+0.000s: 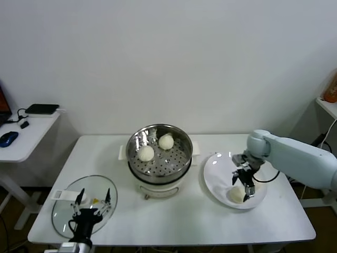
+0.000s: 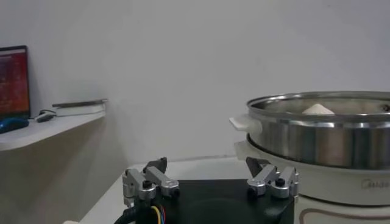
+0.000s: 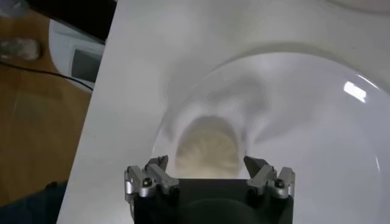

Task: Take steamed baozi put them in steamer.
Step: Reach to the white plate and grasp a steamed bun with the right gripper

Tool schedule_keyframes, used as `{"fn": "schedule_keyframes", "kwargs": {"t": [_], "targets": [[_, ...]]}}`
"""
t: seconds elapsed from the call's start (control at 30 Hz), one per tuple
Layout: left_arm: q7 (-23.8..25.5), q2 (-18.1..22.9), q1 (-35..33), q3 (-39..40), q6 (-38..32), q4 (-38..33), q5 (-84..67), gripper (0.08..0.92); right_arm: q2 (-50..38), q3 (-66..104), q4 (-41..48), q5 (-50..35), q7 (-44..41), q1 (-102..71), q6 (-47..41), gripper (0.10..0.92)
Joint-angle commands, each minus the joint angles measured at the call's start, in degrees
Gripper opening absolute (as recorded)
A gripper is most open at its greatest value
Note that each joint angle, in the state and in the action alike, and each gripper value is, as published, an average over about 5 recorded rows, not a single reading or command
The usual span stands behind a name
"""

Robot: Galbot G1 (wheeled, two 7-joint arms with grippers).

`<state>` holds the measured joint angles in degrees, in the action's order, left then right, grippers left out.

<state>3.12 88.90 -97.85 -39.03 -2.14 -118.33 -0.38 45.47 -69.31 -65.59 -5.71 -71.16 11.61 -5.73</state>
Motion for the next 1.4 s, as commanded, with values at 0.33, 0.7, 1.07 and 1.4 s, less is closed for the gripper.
{"fn": "schedule_keyframes", "kwargs": {"t": [0.33, 0.7, 1.07, 1.4], "targets": [[0.1, -0.1, -0.3, -0.3, 0.0, -0.1, -0.3, 0.823, 0.9, 0.9, 1.0, 1.4, -0.4, -1.2, 0.4, 0.823], [0.0, -0.1, -0.3, -0.3, 0.0, 0.1, -0.3, 0.823, 0.9, 1.2, 1.0, 1.9, -0.5, -1.5, 0.5, 0.737], [0.0, 0.1, -0.3, -0.3, -0.1, 0.2, -0.3, 0.823, 0.5, 1.5, 0.7, 1.9, -0.6, -1.4, 0.6, 0.690], [0.0, 0.1, -0.3, -0.3, -0.2, 0.1, -0.3, 0.823, -0.4, 0.7, -1.4, -0.1, -1.6, 3.8, 1.1, 0.662]]}}
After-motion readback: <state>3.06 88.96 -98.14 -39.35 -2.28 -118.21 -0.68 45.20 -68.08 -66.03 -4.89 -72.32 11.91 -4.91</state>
